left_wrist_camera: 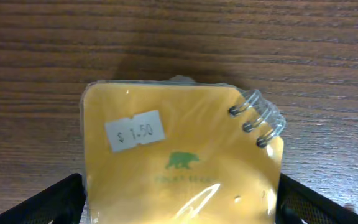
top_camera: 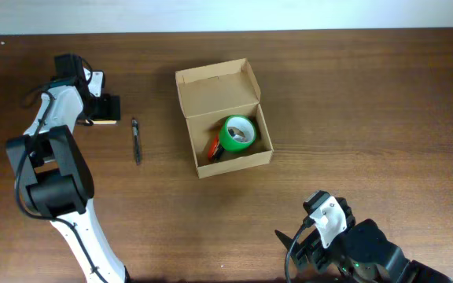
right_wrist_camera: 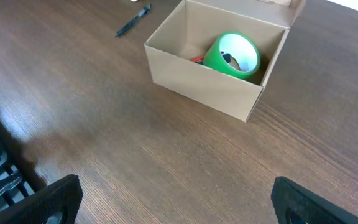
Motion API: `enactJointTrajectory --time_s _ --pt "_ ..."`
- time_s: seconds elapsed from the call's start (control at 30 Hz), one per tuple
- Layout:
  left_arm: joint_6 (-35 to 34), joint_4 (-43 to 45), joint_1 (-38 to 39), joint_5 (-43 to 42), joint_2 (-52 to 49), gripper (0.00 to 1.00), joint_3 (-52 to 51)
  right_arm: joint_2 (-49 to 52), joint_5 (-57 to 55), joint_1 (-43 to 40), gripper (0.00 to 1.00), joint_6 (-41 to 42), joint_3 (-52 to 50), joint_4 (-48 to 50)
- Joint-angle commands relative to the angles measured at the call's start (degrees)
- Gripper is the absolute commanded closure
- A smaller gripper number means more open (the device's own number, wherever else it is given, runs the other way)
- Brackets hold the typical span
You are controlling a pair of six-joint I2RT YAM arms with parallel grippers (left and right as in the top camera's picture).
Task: Pack container
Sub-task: 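Lower the left gripper and grasp the yellow notepad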
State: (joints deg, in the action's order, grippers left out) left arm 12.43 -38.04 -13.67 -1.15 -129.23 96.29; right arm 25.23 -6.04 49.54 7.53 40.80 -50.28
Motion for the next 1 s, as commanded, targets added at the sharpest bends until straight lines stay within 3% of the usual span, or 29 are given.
enactJointTrajectory --time_s 0.0,0.4,0.5,0.67,0.97 --pt "0.35 0.04 -0.11 0.24 -2.19 0.07 0.31 -0.13 -0.68 -0.11 0.01 0.48 -0.24 0.15" --pt "0.39 -1.49 -0.09 0.24 -5.33 0.11 0.31 -0.13 -0.68 -0.11 0.01 0.48 -0.24 0.15" --pt "0.55 -1.84 -0.09 0.24 -5.51 0.23 0.31 -0.13 -0.68 -0.11 0.01 0.48 -0.24 0.15" --pt "0.55 -1.84 -0.09 0.24 -5.44 0.32 0.31 -0.13 -0.68 -0.11 0.01 0.46 -0.24 0.15" --pt "0.57 -4.02 0.31 -0.72 -5.42 0.35 1.7 -0.13 -0.68 -0.11 0.01 0.48 -0.24 0.15"
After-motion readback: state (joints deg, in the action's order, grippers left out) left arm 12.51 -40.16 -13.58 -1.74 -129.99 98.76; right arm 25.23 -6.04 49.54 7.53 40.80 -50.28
